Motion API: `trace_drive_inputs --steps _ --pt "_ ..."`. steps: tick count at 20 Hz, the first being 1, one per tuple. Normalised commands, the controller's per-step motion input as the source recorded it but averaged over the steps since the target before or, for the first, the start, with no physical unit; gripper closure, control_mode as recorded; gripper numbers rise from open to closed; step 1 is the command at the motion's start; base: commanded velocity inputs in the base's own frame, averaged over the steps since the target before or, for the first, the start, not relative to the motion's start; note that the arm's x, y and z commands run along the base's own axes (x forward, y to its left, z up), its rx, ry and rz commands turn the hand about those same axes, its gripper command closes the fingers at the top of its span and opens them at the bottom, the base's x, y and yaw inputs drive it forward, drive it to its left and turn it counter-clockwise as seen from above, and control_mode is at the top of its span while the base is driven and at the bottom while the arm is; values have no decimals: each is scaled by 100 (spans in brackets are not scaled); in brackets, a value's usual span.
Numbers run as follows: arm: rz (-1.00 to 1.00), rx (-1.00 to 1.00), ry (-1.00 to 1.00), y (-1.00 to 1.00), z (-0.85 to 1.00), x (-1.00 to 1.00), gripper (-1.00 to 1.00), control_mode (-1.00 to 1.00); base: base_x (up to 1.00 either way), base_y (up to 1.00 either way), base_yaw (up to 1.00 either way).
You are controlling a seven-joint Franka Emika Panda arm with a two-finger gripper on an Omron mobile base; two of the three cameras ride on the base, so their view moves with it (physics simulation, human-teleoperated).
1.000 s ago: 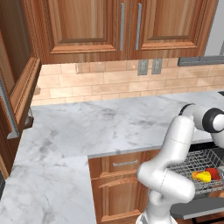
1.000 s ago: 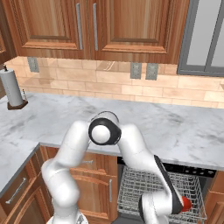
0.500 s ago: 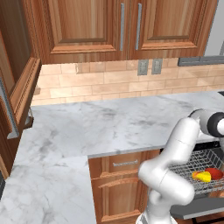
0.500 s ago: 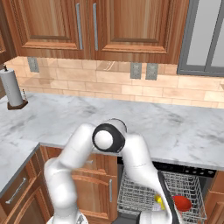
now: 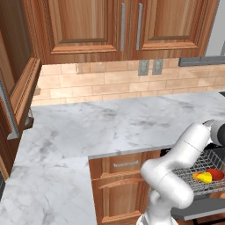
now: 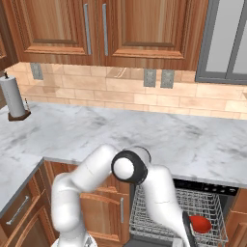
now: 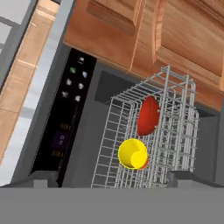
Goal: Pick up the cup and bowl from the counter, place them in the dishwasher, and close the dishwasher door.
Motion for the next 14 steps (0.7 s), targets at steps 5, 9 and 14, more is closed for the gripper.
trace_drive_inputs --steps 5,9,14 --pt "0 0 -6 -31 0 -10 -100 -100 0 0 0" --pt "0 -3 0 -29 0 0 -100 -100 0 0 0" --pt "0 -13 0 -16 -6 0 -100 -100 0 0 0"
